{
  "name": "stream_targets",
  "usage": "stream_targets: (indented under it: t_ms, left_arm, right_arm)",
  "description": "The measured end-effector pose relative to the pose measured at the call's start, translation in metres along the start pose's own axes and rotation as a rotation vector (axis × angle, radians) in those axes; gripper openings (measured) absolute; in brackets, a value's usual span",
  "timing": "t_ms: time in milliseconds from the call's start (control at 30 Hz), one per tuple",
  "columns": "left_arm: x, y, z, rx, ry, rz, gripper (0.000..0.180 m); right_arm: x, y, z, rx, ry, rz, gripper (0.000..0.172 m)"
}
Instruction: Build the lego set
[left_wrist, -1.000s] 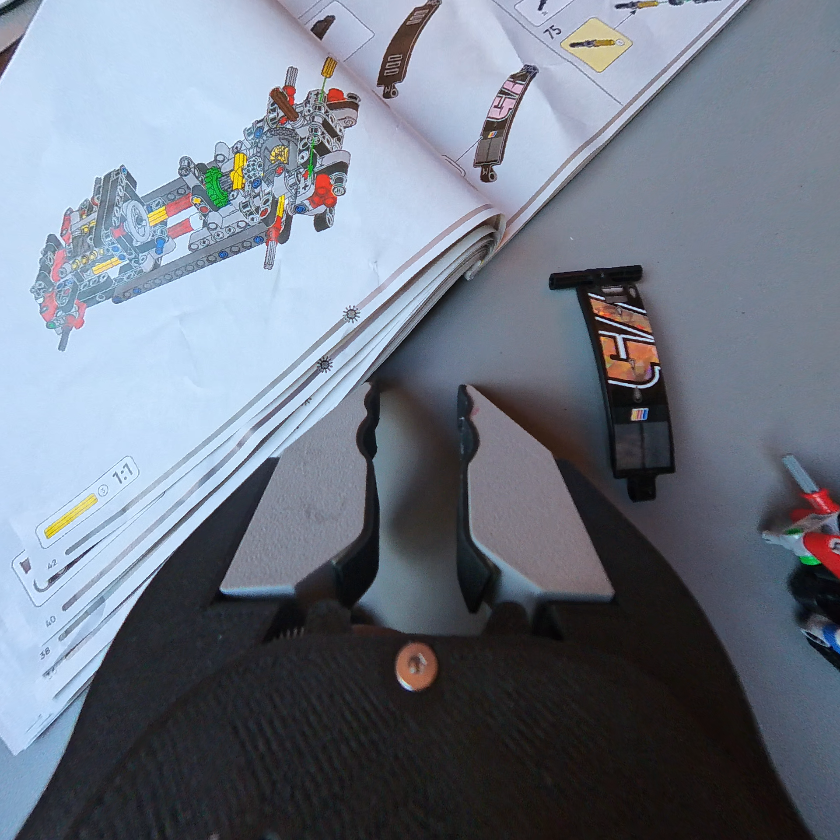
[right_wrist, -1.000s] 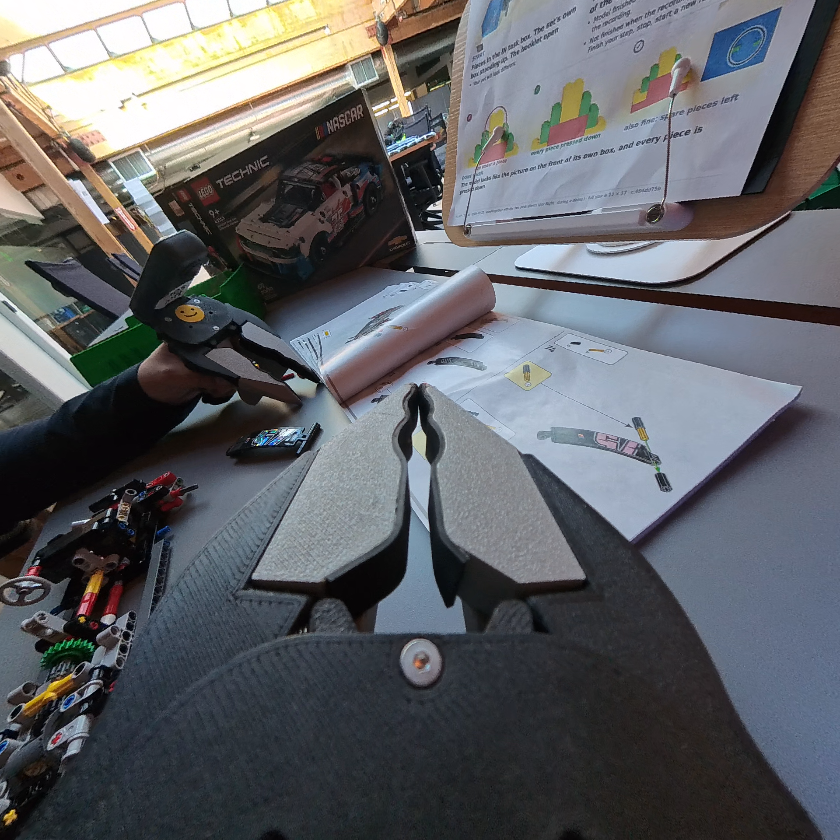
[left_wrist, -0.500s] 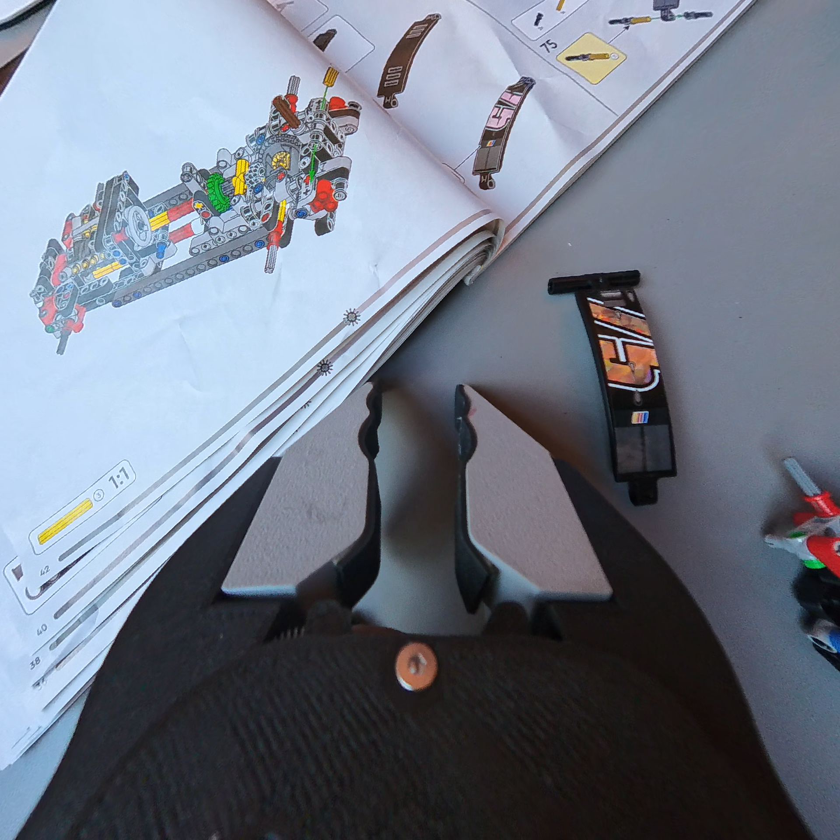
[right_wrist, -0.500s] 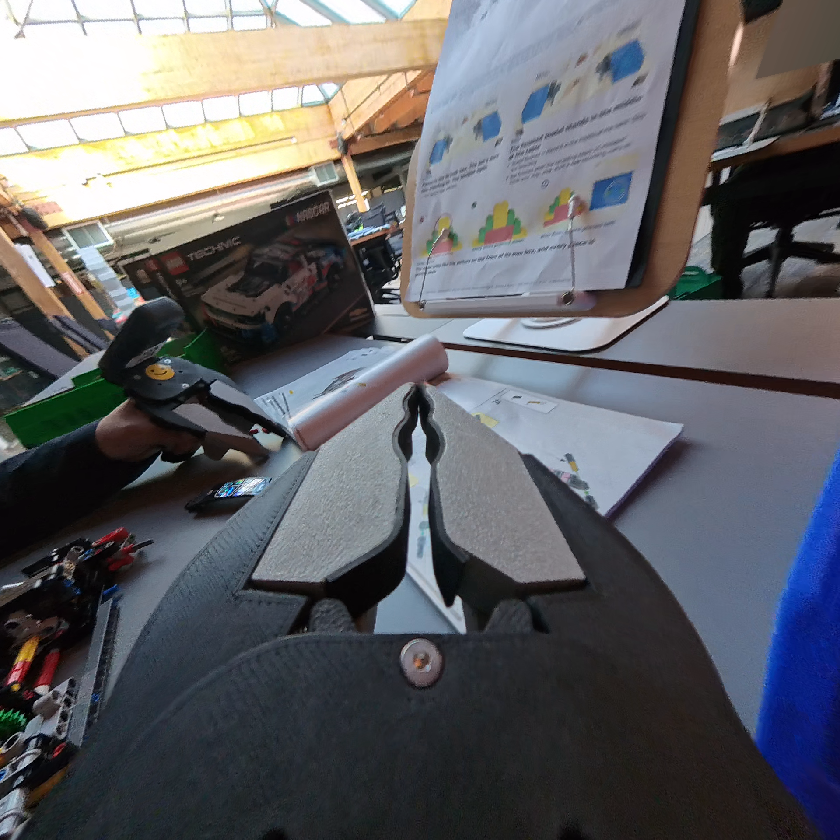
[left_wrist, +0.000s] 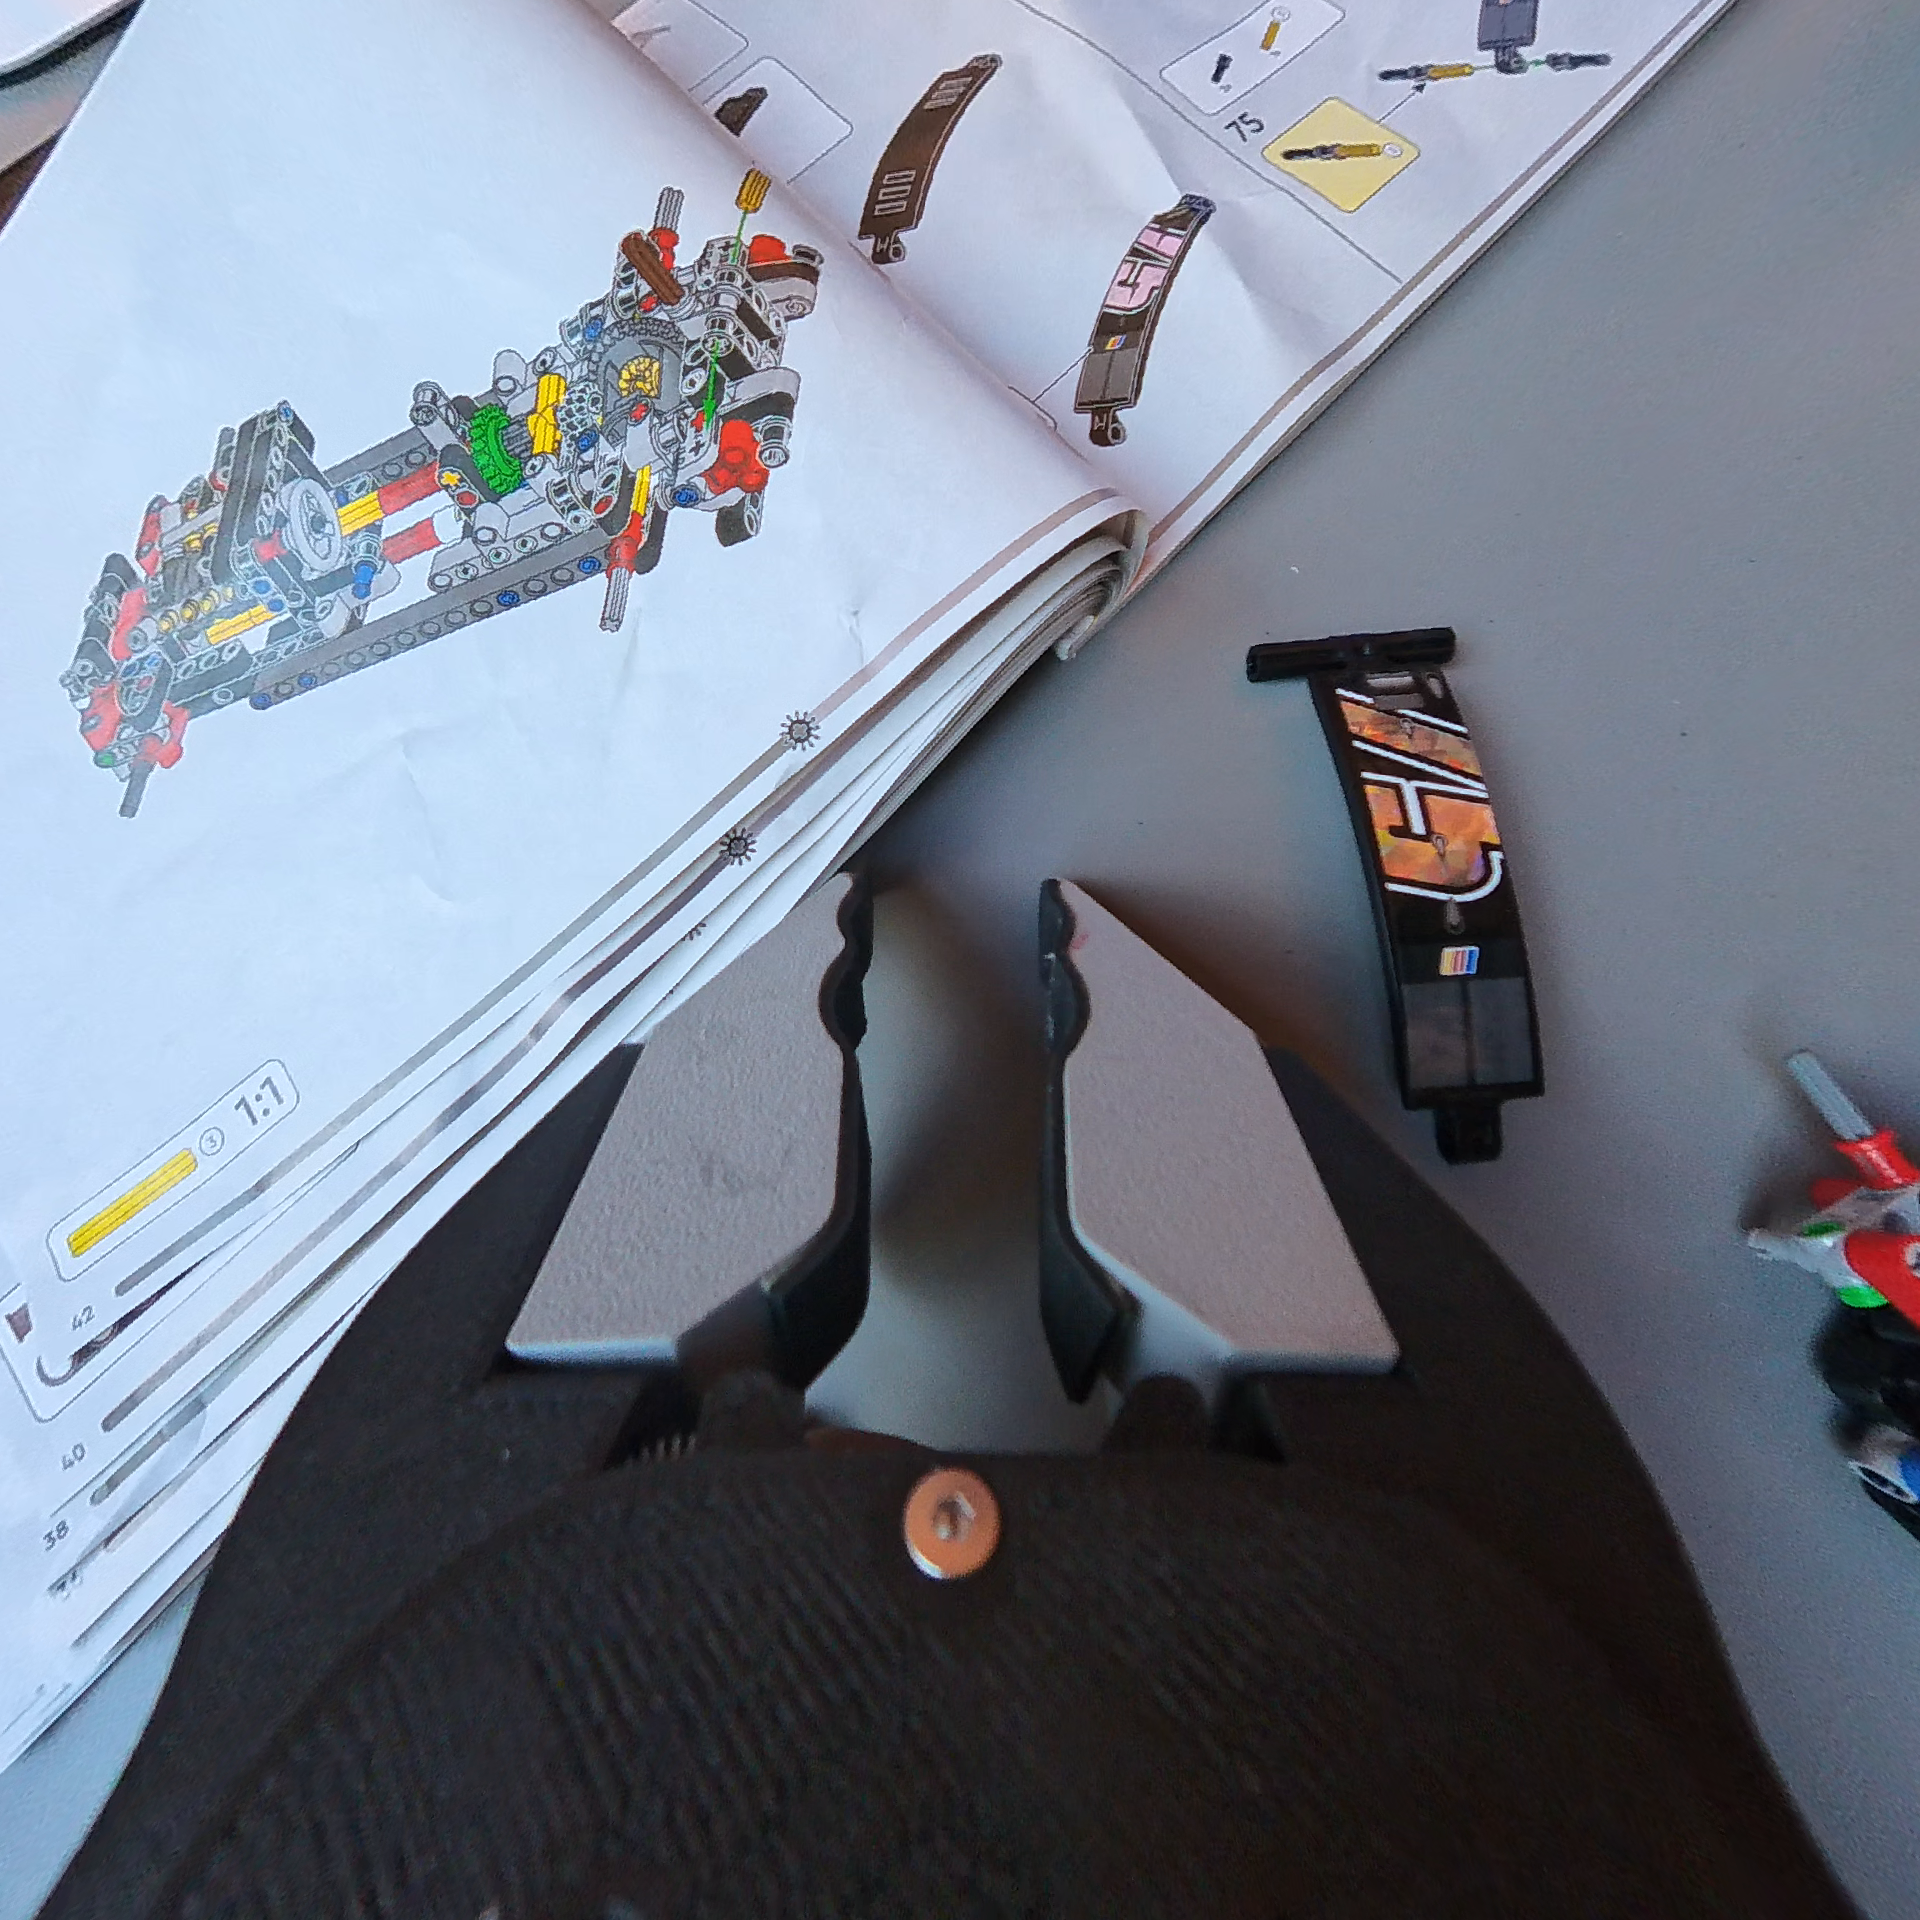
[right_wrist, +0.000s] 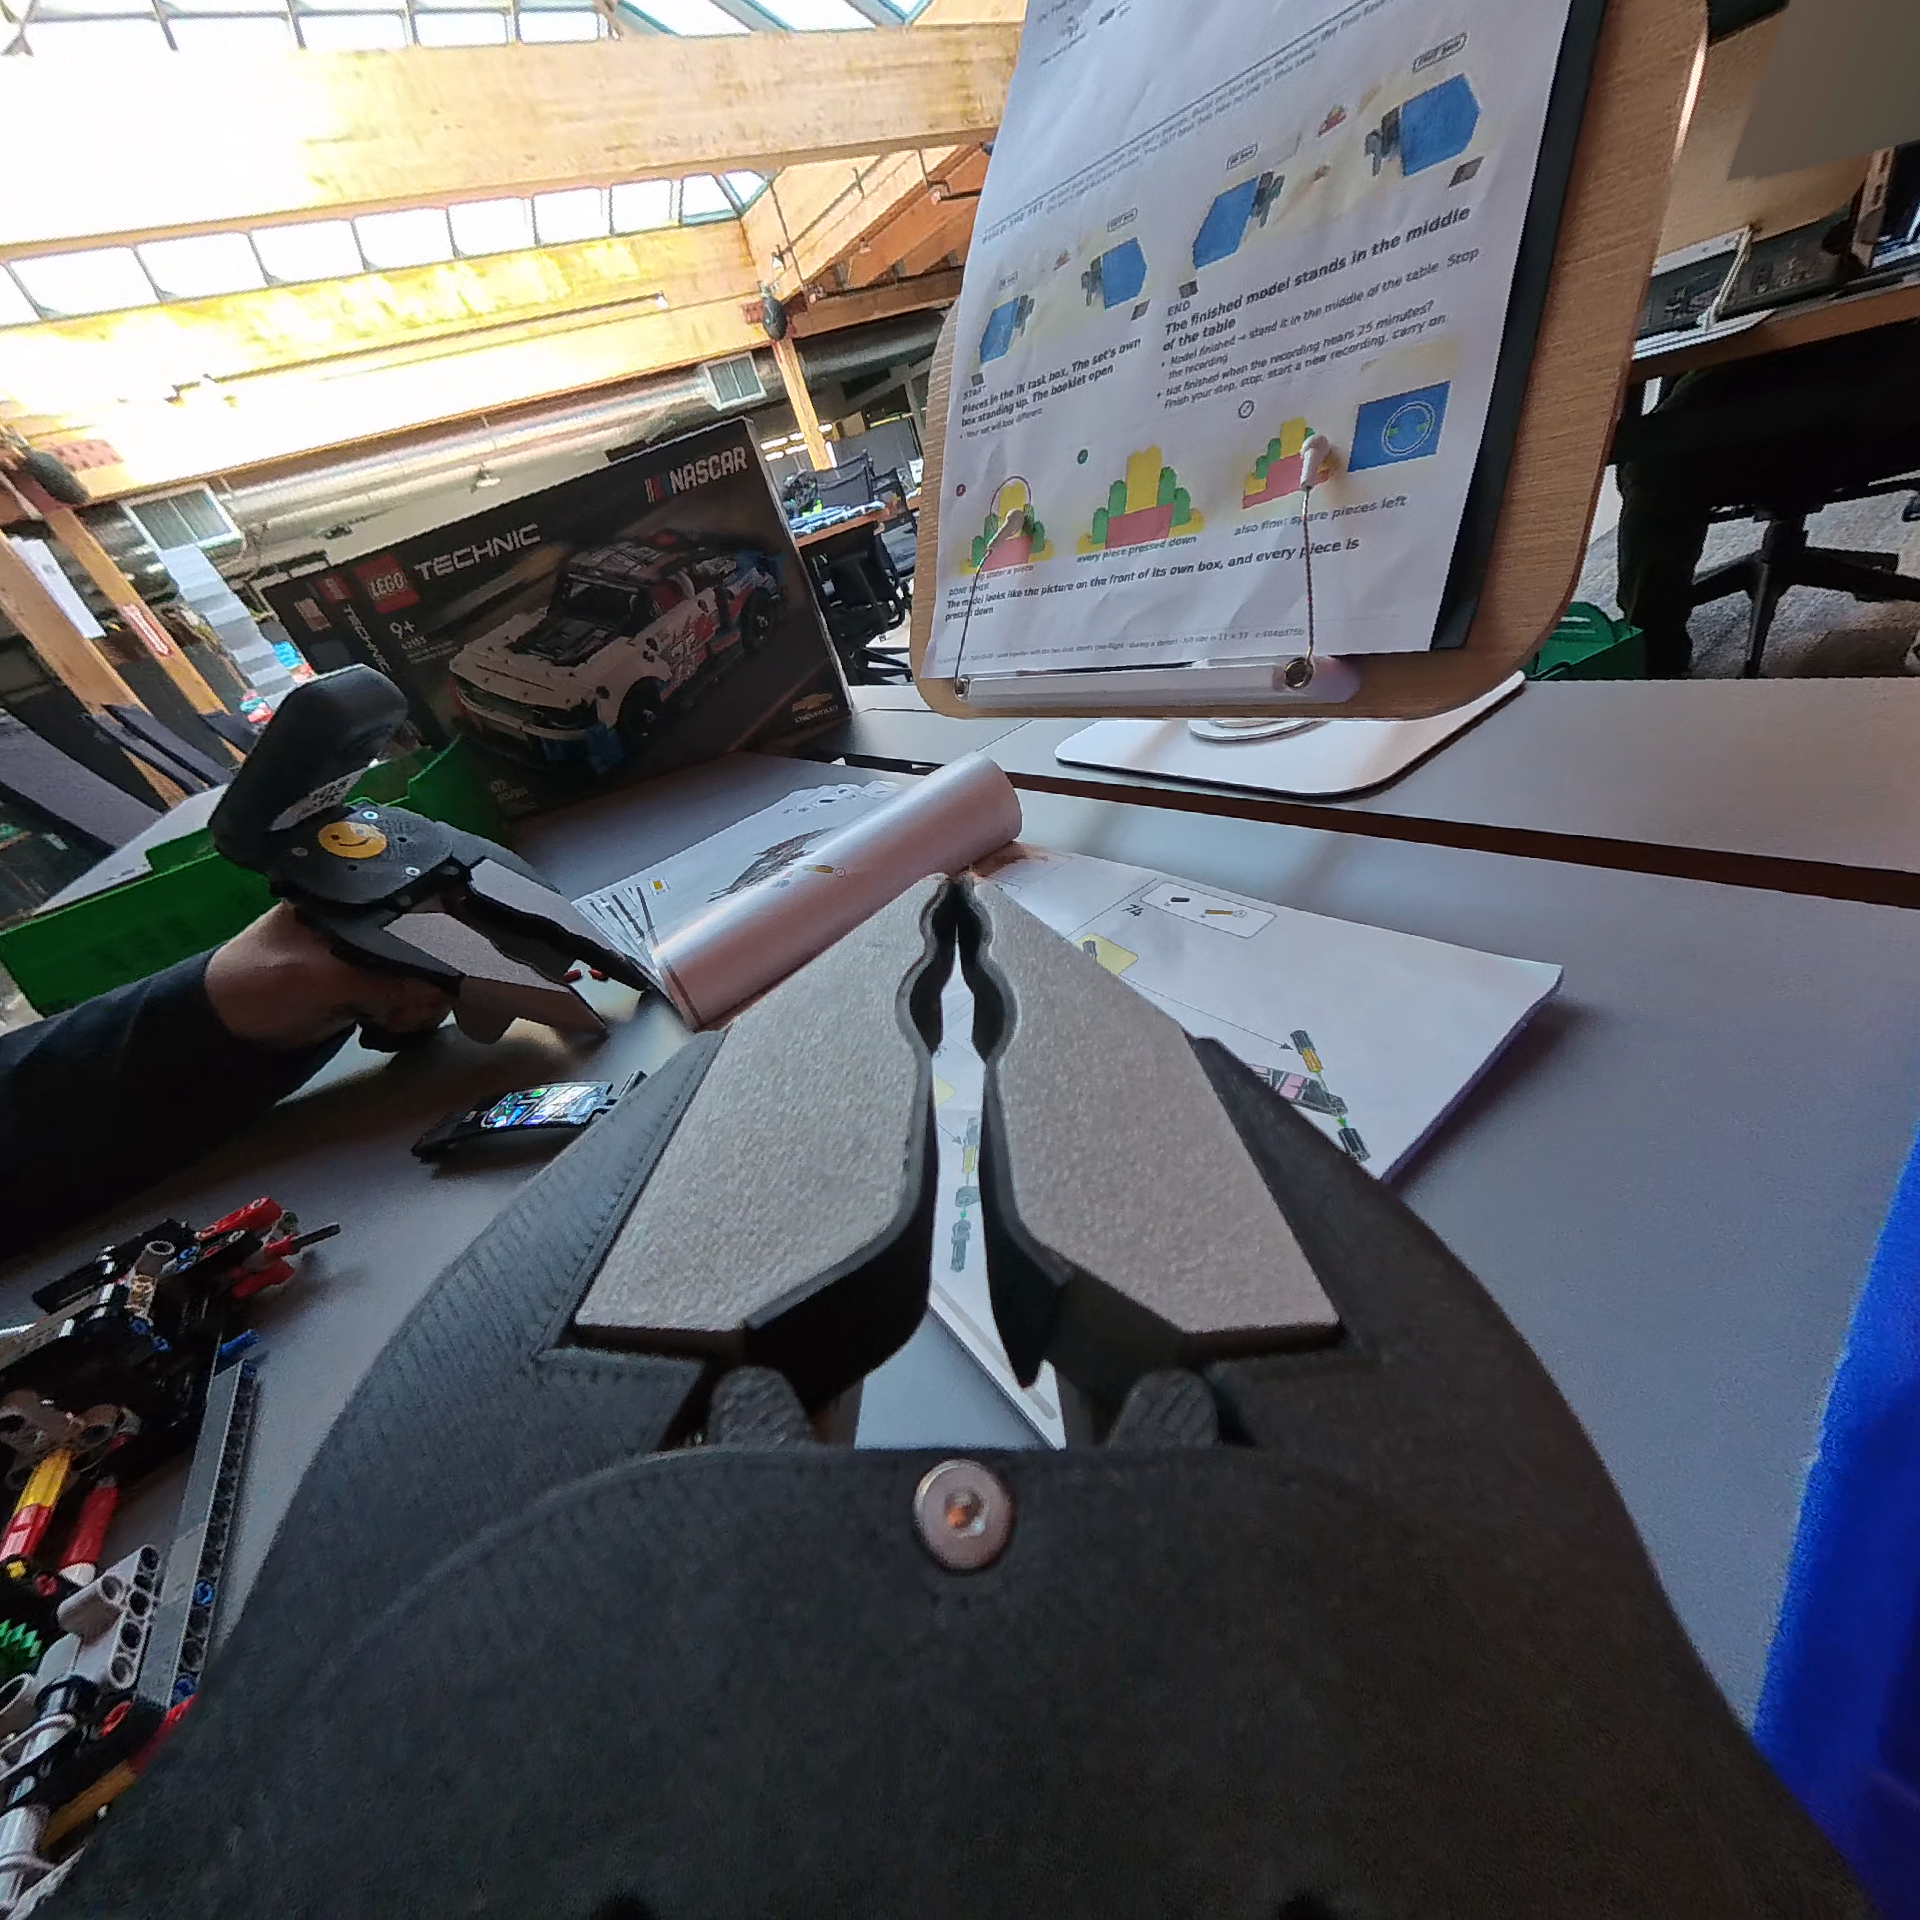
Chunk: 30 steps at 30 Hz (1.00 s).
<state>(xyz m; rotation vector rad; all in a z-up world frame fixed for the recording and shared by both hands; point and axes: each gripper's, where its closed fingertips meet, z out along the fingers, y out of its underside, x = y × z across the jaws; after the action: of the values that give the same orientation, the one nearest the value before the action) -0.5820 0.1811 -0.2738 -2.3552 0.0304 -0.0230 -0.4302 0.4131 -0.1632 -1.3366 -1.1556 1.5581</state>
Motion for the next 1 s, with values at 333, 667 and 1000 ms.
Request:
stream_targets:
  t_ms: [333, 667, 1000]
  left_arm:
    - [0.0002, -0.0001, 0.0002, 0.001, 0.0, 0.001, 0.03]
    - [0.0005, -0.0002, 0.0004, 0.005, 0.003, 0.001, 0.03]
    - [0.0004, -0.0001, 0.0005, 0.003, 0.0, 0.004, 0.03]
  right_arm:
    - [-0.0001, -0.0002, -0.0004, 0.001, 0.005, -0.01, 0.0]
    - [-0.0004, 0.001, 0.0002, -0.005, 0.003, -0.013, 0.0]
    - [-0.0017, 0.0027, 0.0015, -0.014, 0.001, -0.023, 0.0]
